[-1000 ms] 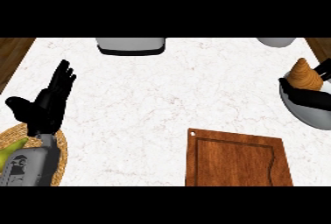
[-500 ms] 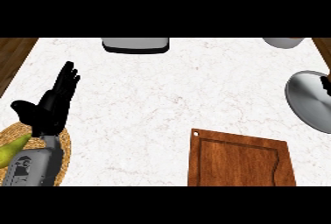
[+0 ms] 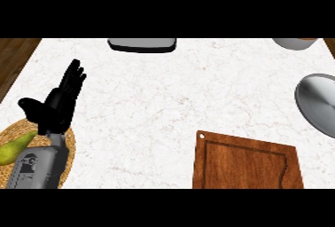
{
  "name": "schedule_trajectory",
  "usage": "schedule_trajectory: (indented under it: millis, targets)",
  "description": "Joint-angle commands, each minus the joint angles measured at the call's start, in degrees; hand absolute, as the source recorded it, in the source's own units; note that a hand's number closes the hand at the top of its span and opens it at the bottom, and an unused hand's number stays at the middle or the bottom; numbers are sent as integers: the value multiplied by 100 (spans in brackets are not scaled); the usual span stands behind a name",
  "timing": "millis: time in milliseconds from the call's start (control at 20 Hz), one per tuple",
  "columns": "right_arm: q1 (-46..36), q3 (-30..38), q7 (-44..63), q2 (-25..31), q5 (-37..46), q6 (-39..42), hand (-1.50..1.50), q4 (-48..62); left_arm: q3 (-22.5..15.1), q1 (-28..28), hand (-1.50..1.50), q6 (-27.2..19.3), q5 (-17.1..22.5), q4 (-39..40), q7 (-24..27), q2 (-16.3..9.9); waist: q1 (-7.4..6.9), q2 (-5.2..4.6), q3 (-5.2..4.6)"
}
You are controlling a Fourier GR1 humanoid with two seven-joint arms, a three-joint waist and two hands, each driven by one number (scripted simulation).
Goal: Pick the croissant from the cutting board and place it in the pan
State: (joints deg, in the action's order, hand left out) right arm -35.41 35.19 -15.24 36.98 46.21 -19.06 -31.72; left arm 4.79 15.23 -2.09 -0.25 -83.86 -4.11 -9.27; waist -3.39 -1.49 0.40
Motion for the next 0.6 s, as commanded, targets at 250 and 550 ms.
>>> schedule_trajectory:
  millis: [250, 550]
  targets:
    - [-319, 410, -478, 240, -593, 1604, -150, 1599, -64, 108, 0, -99, -78, -6, -39, 83, -18, -16, 15]
    - [-187, 608, -1206, 263, -730, 1274, -150, 1857, 2, -7, 0, -17, -21, -210, -226, -57, -26, 10, 12]
